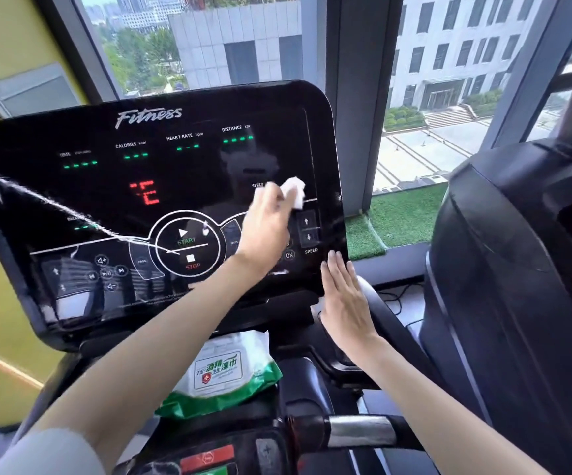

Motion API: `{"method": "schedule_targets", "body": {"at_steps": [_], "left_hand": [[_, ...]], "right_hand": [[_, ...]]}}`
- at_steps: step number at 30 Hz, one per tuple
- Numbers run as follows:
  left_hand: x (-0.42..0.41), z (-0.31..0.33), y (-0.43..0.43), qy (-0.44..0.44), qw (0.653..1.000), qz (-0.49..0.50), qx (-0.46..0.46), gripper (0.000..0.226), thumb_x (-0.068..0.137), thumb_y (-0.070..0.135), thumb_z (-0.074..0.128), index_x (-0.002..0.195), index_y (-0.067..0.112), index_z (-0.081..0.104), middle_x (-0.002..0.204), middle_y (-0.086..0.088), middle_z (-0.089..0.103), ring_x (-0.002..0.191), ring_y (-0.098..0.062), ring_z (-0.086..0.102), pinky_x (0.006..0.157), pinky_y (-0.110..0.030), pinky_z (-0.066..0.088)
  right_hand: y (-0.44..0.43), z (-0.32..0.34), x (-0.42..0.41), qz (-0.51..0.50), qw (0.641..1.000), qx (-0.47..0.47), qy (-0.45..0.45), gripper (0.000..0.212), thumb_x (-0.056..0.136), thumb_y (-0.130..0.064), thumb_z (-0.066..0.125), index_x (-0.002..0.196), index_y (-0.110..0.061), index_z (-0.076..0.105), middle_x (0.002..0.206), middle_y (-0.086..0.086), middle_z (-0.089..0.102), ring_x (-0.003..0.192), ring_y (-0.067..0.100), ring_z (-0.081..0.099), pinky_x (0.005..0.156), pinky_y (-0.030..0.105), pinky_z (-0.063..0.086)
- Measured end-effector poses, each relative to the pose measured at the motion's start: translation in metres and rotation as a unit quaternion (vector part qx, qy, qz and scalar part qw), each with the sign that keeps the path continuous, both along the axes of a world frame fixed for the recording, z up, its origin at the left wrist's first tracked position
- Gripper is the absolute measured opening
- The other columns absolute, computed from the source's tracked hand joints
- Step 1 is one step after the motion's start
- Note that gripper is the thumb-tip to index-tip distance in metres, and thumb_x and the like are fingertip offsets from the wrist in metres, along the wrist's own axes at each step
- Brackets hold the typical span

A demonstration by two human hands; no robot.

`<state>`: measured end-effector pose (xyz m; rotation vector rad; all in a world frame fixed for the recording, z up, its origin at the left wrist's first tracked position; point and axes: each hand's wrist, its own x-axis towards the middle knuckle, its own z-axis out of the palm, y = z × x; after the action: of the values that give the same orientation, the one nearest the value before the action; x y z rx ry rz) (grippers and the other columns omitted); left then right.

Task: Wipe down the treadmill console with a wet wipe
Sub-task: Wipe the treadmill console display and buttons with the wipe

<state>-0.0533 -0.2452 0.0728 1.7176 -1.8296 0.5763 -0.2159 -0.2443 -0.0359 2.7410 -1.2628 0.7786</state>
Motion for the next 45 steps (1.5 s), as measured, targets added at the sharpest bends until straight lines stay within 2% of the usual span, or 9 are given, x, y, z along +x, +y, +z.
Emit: {"method": "schedule_targets", "body": {"at_steps": [4,10,15,21,26,31,35,40,45], "left_hand": [[0.001,-0.028,0.011,-0.299,0.938,-0.156,0.079,0.042,0.073,0.000,0.035,0.108,0.004,0.058,0.088,-0.010,0.052,0.078,-0.024,0.042,0.062,-0.035,0.049],[-0.002,0.000,-0.006,-0.010,1.000,0.001,0.007,0.048,0.067,-0.008,0.029,0.101,0.005,0.061,0.084,-0.014,0.046,0.076,-0.026,0.041,0.049,-0.033,0.040],[-0.007,-0.044,0.018,-0.290,0.935,-0.174,0.106,0.044,0.071,0.001,0.041,0.111,0.004,0.059,0.091,-0.008,0.053,0.081,-0.022,0.043,0.058,-0.032,0.050],[-0.005,-0.023,0.009,0.013,0.999,-0.017,0.033,0.052,0.061,-0.014,0.045,0.106,0.010,0.053,0.087,-0.013,0.048,0.081,-0.023,0.038,0.051,-0.034,0.047],[-0.003,-0.053,0.029,-0.241,0.936,-0.197,0.164,0.045,0.065,-0.005,0.058,0.108,0.007,0.061,0.089,-0.008,0.053,0.082,-0.022,0.044,0.055,-0.033,0.052],[0.004,-0.032,0.024,0.071,0.996,-0.021,0.056,0.048,0.075,-0.013,0.045,0.118,0.005,0.058,0.089,-0.015,0.047,0.078,-0.028,0.048,0.065,-0.036,0.049],[0.006,-0.052,0.046,-0.195,0.938,-0.184,0.221,0.073,0.054,-0.018,0.065,0.119,0.011,0.050,0.094,-0.007,0.044,0.082,-0.022,0.048,0.056,-0.035,0.054],[0.023,-0.034,0.044,0.051,0.997,0.010,0.063,0.058,0.071,-0.020,0.048,0.122,0.006,0.056,0.096,-0.012,0.045,0.084,-0.027,0.047,0.064,-0.038,0.050],[0.030,-0.046,0.062,-0.217,0.944,-0.151,0.199,0.060,0.065,-0.010,0.064,0.121,0.010,0.055,0.097,-0.006,0.043,0.086,-0.020,0.042,0.061,-0.033,0.053]], "right_hand": [[-0.003,0.000,-0.005,0.028,1.000,-0.001,-0.013,0.070,0.057,0.007,0.070,0.123,0.015,0.048,0.135,0.032,0.043,0.128,0.043,0.040,0.104,0.054,0.034],[-0.010,0.001,-0.007,0.048,0.998,-0.004,-0.049,0.033,0.056,0.013,0.069,0.088,0.007,0.063,0.131,0.030,0.049,0.123,0.041,0.047,0.101,0.054,0.038],[-0.021,0.004,-0.009,0.032,0.998,-0.040,-0.047,0.025,0.056,0.016,0.070,0.077,0.003,0.067,0.122,0.021,0.059,0.118,0.030,0.055,0.103,0.044,0.035],[-0.016,0.006,-0.010,0.044,0.997,-0.033,-0.058,0.024,0.055,0.016,0.072,0.059,-0.002,0.055,0.123,0.026,0.057,0.116,0.035,0.056,0.099,0.049,0.042],[-0.017,0.004,-0.014,0.058,0.996,-0.027,-0.060,0.022,0.059,0.014,0.072,0.075,0.001,0.065,0.127,0.023,0.056,0.119,0.032,0.054,0.099,0.046,0.044],[-0.010,0.003,-0.012,0.063,0.995,-0.010,-0.077,0.024,0.063,0.011,0.071,0.065,-0.004,0.053,0.131,0.030,0.049,0.124,0.039,0.047,0.102,0.048,0.036],[-0.006,0.002,-0.010,0.056,0.996,-0.002,-0.076,0.020,0.065,0.010,0.071,0.072,-0.002,0.056,0.133,0.030,0.046,0.126,0.041,0.043,0.098,0.043,0.026],[-0.008,-0.002,-0.008,0.071,0.993,0.013,-0.094,0.023,0.064,0.016,0.062,0.076,-0.002,0.054,0.137,0.032,0.040,0.131,0.042,0.036,0.108,0.051,0.029],[-0.003,-0.004,0.005,0.032,0.994,0.011,-0.107,0.027,0.087,-0.006,0.047,0.114,-0.004,0.052,0.139,0.031,0.039,0.134,0.038,0.034,0.112,0.047,0.023]]}}
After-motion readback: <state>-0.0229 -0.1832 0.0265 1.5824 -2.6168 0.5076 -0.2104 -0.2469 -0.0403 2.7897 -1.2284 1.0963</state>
